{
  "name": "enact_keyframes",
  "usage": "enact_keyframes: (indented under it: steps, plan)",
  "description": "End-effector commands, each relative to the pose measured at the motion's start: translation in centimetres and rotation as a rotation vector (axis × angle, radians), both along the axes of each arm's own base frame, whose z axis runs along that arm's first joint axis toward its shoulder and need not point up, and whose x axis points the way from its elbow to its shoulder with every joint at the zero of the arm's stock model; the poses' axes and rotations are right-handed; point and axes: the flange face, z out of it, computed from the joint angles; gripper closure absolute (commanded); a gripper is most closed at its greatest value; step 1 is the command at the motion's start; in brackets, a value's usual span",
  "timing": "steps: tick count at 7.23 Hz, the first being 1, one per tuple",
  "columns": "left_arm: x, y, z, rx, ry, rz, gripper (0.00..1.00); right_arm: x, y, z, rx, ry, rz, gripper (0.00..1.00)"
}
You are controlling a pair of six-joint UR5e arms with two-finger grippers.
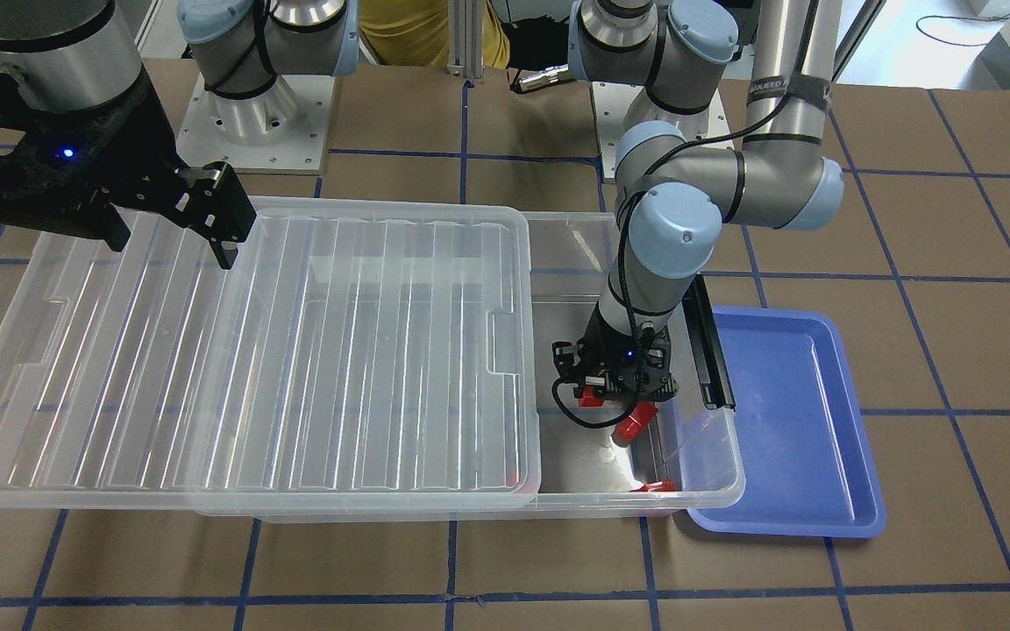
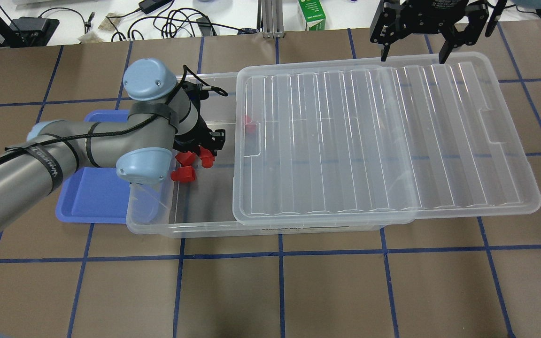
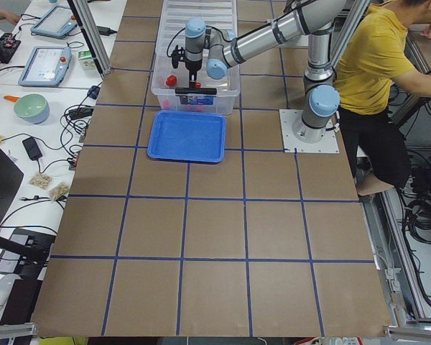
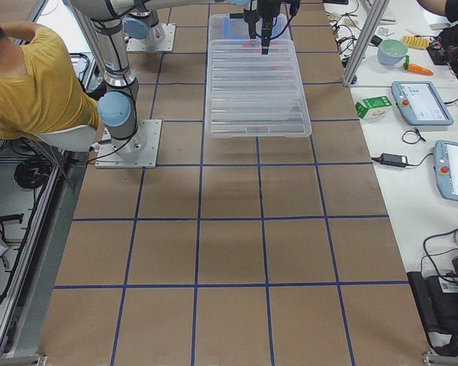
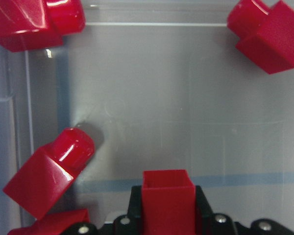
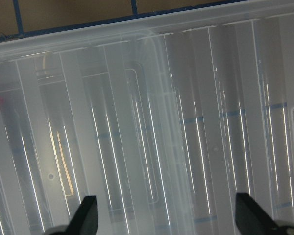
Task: Place red block in blue tray from box
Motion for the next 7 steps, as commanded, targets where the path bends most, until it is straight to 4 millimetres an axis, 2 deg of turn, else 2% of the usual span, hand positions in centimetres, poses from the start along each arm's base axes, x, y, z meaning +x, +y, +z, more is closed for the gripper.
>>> enact_keyframes:
  steps: [1, 2, 3, 4, 5, 6, 7]
  plan:
    - [1.2, 0.1, 10.3, 0.062, -0.023, 0.023, 1.00, 0.0, 0.0, 0.0, -0.001, 0.001, 0.000, 0.00]
    - [4.3, -0.9, 12.2, 0.075, -0.023, 0.067, 1.00, 0.0, 0.0, 0.0, -0.001, 0.002, 0.000, 0.00]
    - [9.9, -2.0, 12.1, 0.077, -0.012, 0.154, 1.00, 0.0, 0.0, 0.0, -0.001, 0.002, 0.000, 0.00]
    - [14.6, -2.4, 12.3, 0.074, -0.015, 0.176, 1.00, -0.3, -0.1, -0.1, 0.001, 0.002, -0.003, 0.00]
    - [19.5, -3.4, 10.6, 0.093, -0.008, 0.158, 1.00, -1.5, -0.7, -0.2, 0.001, 0.005, 0.043, 0.00]
    - [25.1, -4.1, 7.5, 0.129, 0.015, 0.134, 1.00, -5.1, -1.3, 0.3, 0.002, 0.016, 0.108, 0.00]
    - [27.9, -4.6, 4.0, 0.153, 0.027, 0.091, 1.00, -10.9, -1.7, 0.6, 0.014, 0.014, 0.062, 0.00]
